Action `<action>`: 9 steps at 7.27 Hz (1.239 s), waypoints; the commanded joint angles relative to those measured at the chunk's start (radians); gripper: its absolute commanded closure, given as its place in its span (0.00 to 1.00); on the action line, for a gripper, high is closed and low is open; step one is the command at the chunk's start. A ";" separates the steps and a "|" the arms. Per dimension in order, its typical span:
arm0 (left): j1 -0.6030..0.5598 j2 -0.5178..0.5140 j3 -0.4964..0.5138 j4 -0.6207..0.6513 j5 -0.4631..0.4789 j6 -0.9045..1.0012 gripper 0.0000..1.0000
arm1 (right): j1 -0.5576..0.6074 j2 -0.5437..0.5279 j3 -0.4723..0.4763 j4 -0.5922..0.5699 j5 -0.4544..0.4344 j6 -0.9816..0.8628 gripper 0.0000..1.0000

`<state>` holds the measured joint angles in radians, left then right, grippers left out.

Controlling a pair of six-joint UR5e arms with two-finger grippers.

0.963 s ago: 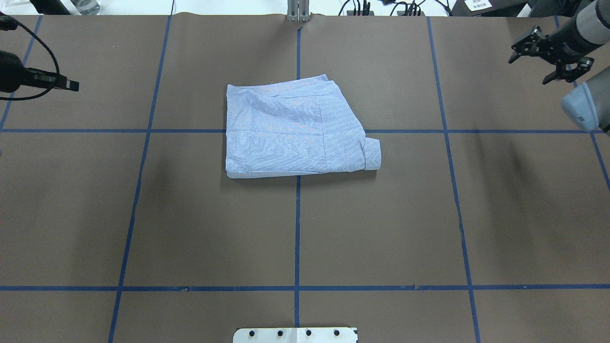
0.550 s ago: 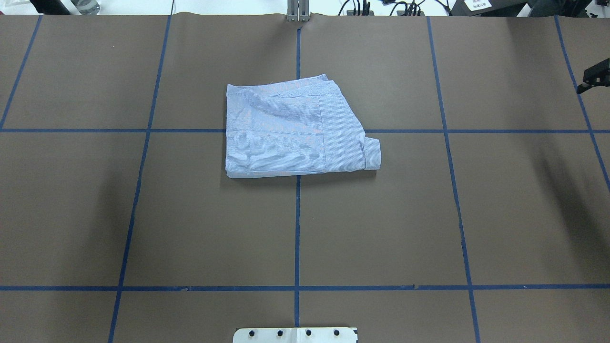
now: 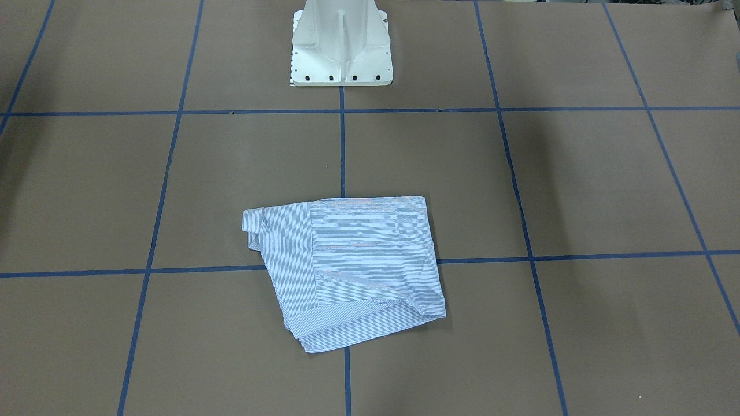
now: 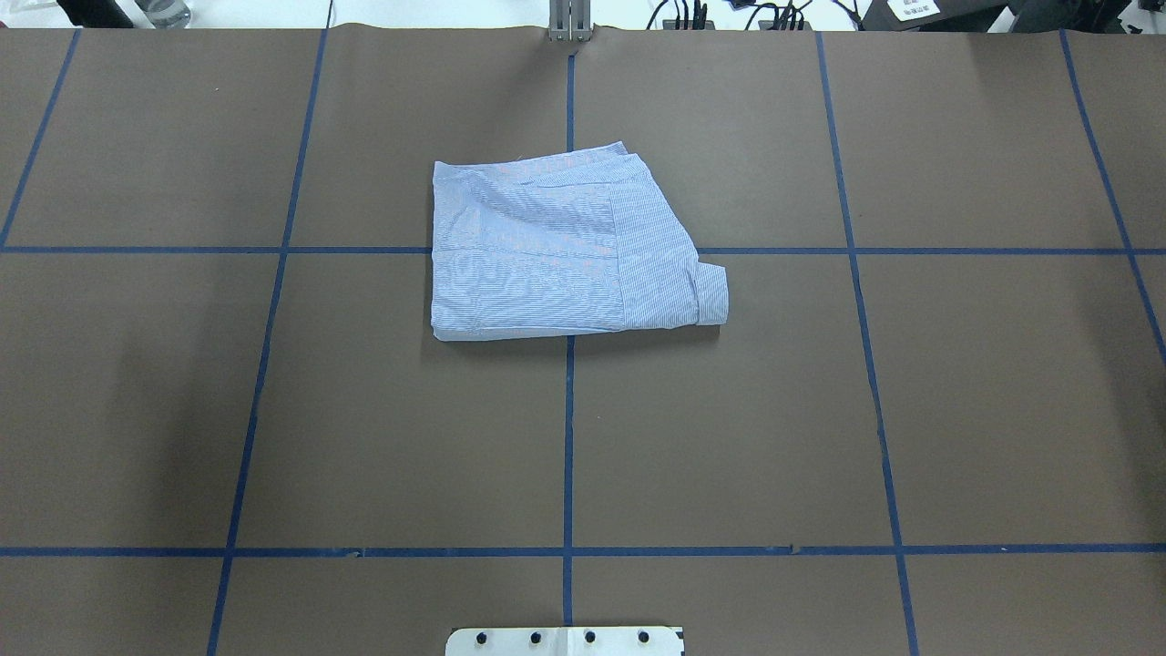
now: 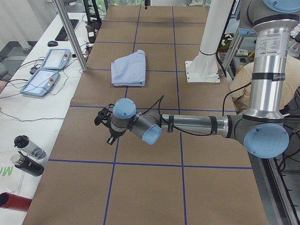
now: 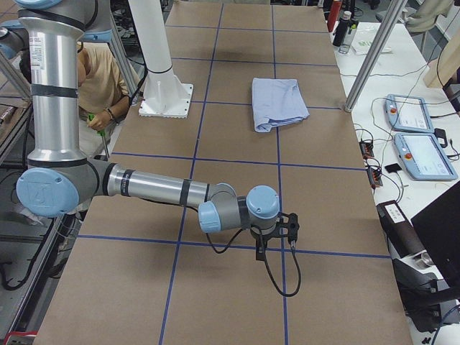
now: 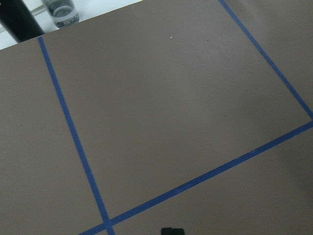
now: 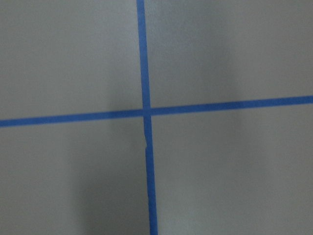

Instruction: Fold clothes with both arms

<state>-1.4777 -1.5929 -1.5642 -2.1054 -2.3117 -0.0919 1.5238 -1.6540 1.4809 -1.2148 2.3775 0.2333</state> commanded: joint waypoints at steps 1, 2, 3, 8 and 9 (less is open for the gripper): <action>-0.009 -0.015 0.000 0.118 0.043 0.009 0.76 | 0.006 -0.096 0.036 -0.011 0.041 -0.095 0.00; -0.009 -0.009 -0.020 0.174 0.022 0.012 0.56 | 0.007 -0.096 0.038 -0.052 0.086 -0.100 0.00; -0.009 -0.009 -0.020 0.211 -0.010 0.012 0.20 | 0.006 -0.098 0.036 -0.055 0.086 -0.148 0.00; -0.042 0.083 -0.158 0.216 -0.081 0.012 0.00 | -0.024 -0.080 0.106 -0.239 0.069 -0.348 0.00; -0.045 0.088 -0.184 0.214 -0.081 0.012 0.00 | -0.022 -0.076 0.204 -0.344 0.018 -0.348 0.00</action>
<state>-1.5201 -1.5186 -1.7118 -1.8914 -2.3910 -0.0802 1.5020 -1.7365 1.5887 -1.4417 2.4384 -0.0940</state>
